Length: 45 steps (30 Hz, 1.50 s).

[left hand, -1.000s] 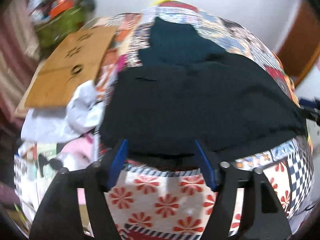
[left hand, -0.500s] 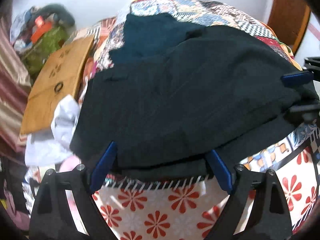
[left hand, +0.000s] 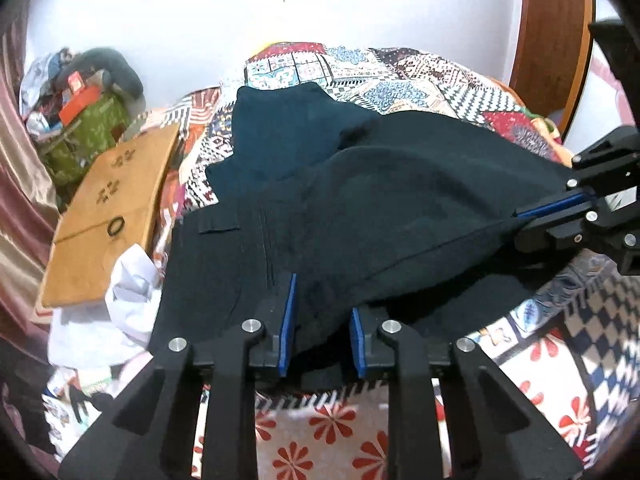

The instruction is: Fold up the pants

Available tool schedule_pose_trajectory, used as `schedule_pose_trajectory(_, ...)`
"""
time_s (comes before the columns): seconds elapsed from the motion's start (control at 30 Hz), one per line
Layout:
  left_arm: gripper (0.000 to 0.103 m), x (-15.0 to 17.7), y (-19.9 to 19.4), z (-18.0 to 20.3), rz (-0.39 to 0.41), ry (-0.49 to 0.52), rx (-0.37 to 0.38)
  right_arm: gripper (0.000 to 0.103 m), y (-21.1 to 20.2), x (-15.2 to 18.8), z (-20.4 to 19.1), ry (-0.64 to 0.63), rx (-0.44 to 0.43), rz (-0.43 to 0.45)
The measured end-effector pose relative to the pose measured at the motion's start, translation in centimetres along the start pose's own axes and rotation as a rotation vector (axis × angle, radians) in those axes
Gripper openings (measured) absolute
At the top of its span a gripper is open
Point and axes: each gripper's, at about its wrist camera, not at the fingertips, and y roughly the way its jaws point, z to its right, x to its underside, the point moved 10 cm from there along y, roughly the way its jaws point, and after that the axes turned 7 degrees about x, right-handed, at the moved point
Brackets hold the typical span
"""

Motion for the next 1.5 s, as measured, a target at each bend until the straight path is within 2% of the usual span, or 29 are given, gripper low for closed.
schedule_pose_trajectory(0.1, 0.024, 1.5, 0.4, 0.3, -0.039, -0.028, 0.029, 0.006, 0.4, 0.4, -0.4, 0.017, -0.015, -0.013)
schedule_pose_trajectory(0.2, 0.025, 4.3, 1.7, 0.8, -0.141, -0.040, 0.046, 0.013, 1.5, 1.5, -0.6, 0.064, -0.040, -0.066)
schedule_pose_trajectory(0.3, 0.026, 5.1, 1.1, 0.6, -0.145, -0.051, 0.056, 0.018, 1.2, 1.8, -0.2, 0.116, -0.070, -0.070)
schedule_pose_trajectory(0.37, 0.030, 4.9, 0.2, 0.4, -0.146, -0.071, 0.089, 0.025, 0.3, 1.6, 0.3, 0.146, -0.093, -0.057)
schedule_pose_trajectory(0.43, 0.034, 4.2, -1.0, -0.1, -0.128, -0.091, 0.111, 0.038, -0.9, 1.3, 1.0, 0.159, -0.085, -0.032)
schedule_pose_trajectory(0.5, 0.045, 3.0, -1.9, -1.0, -0.102, -0.106, 0.096, 0.044, -2.2, 0.9, 2.3, 0.167, -0.042, 0.013)
schedule_pose_trajectory(0.57, 0.052, 1.3, -2.7, -2.2, -0.058, -0.135, 0.080, 0.045, -3.4, 0.5, 4.1, 0.194, 0.009, 0.056)
schedule_pose_trajectory(0.67, 0.061, -0.9, -2.5, -4.0, -0.016, -0.178, 0.042, 0.047, -4.0, 0.7, 6.6, 0.241, 0.084, 0.075)
schedule_pose_trajectory(0.73, 0.068, -1.2, -0.6, -4.9, -0.040, -0.198, 0.000, 0.050, -3.5, 1.2, 8.0, 0.273, 0.133, 0.067)
schedule_pose_trajectory(0.8, 0.072, -0.2, 1.9, -5.4, -0.105, -0.209, -0.030, 0.051, -2.6, 2.2, 8.9, 0.315, 0.156, 0.040)
schedule_pose_trajectory(0.9, 0.073, 4.0, 6.4, -6.8, -0.277, -0.261, -0.117, 0.051, -0.1, 5.3, 9.9, 0.399, 0.150, -0.043)
schedule_pose_trajectory(0.97, 0.073, 4.6, 6.4, -6.6, -0.231, -0.264, -0.101, 0.051, -0.7, 6.3, 9.9, 0.411, 0.150, 0.000)
schedule_pose_trajectory(1.1, 0.073, 5.1, 5.0, -6.0, -0.241, -0.225, -0.117, 0.051, -2.5, 7.6, 9.6, 0.408, 0.153, -0.005)
schedule_pose_trajectory(1.2, 0.072, 5.0, 4.4, -5.4, -0.271, -0.187, -0.133, 0.051, -4.3, 9.3, 11.7, 0.506, 0.150, 0.013)
schedule_pose_trajectory(1.27, 0.072, 4.2, 4.1, -4.6, -0.273, -0.176, -0.129, 0.051, -6.1, 10.9, 13.9, 0.572, 0.205, 0.038)
schedule_pose_trajectory(1.5, 0.073, -2.1, 4.3, -0.9, -0.211, -0.163, -0.040, 0.051, -13.0, 17.4, 22.4, 0.781, 0.419, 0.108)
